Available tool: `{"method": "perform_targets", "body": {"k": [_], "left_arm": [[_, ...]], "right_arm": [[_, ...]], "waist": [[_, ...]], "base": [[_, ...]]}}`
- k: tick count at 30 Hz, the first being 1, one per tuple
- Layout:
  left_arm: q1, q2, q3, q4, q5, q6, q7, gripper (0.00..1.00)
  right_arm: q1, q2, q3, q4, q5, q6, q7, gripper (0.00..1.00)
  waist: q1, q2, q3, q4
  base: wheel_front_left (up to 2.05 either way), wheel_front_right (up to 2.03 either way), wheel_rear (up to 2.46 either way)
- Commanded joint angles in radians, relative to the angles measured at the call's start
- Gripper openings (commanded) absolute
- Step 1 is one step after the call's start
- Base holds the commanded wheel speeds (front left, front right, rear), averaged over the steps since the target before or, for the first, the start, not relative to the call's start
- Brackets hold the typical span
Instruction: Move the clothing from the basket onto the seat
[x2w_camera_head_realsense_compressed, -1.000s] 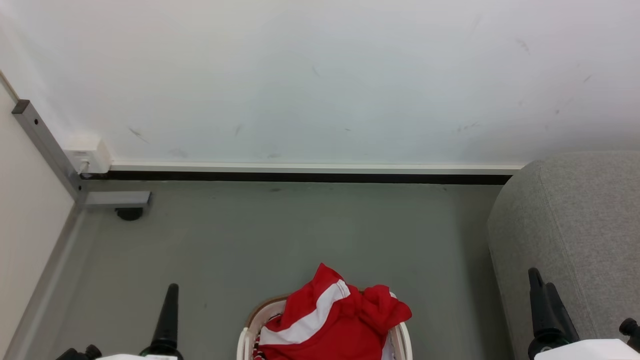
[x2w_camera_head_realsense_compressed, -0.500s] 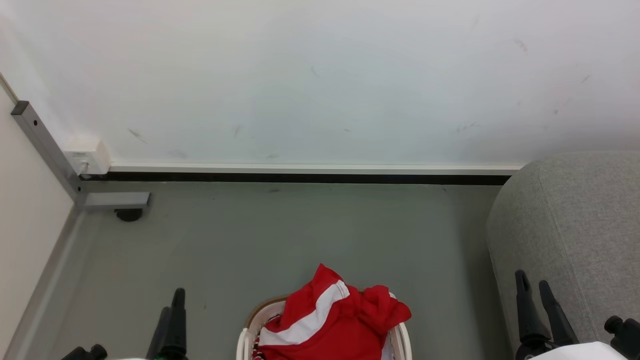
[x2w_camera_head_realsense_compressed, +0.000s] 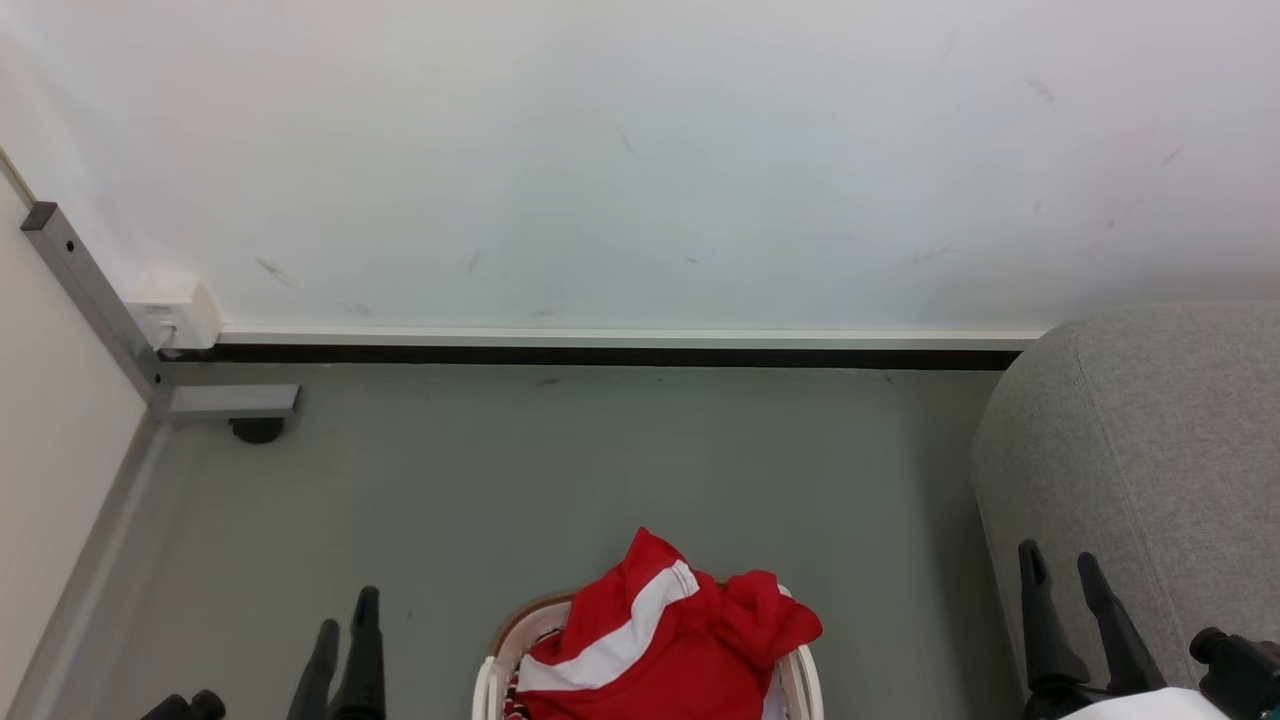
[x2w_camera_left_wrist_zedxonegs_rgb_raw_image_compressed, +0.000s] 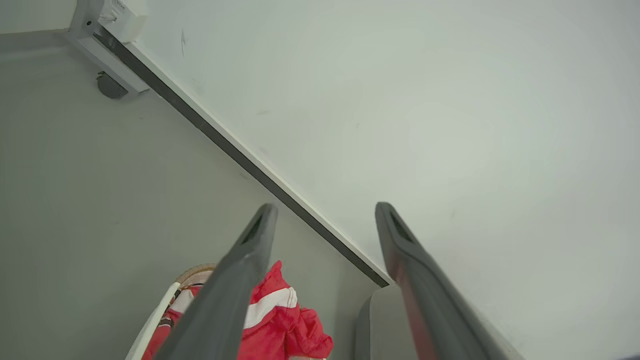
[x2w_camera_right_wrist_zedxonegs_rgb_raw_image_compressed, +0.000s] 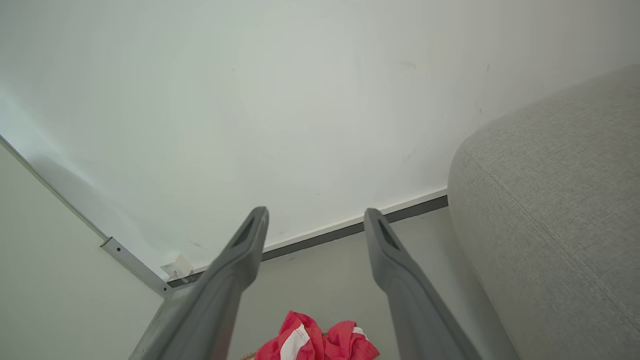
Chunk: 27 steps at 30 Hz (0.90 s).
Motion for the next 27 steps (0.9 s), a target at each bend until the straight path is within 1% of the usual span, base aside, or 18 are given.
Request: {"method": "perform_targets", "body": {"k": [1, 13, 20, 27], "left_arm": [[0.000, 0.009, 0.002, -0.012, 0.038, 0.000, -0.010, 1.00], [0.013, 0.010, -0.004, -0.014, 0.160, 0.000, -0.041, 1.00], [0.020, 0.010, -0.012, -0.020, 0.273, 0.000, -0.056, 1.00], [0.028, 0.011, -0.012, -0.021, 0.344, 0.001, -0.072, 1.00]], "right_arm": [[0.003, -0.010, 0.001, -0.010, -0.034, -0.001, -0.010, 1.00], [0.012, -0.010, 0.013, -0.002, -0.147, -0.001, -0.041, 1.00], [0.015, -0.011, 0.009, 0.009, -0.216, -0.001, -0.057, 1.00], [0.020, -0.011, 0.006, 0.014, -0.276, -0.002, -0.073, 1.00]], "waist": [[0.0000, 0.0000, 0.000, 0.000], [0.0000, 0.0000, 0.000, -0.002], [0.0000, 0.0000, -0.002, -0.002], [0.0000, 0.0000, -0.007, -0.002]], "base": [[0.00, 0.00, 0.00], [0.00, 0.00, 0.00], [0.00, 0.00, 0.00], [0.00, 0.00, 0.00]]}}
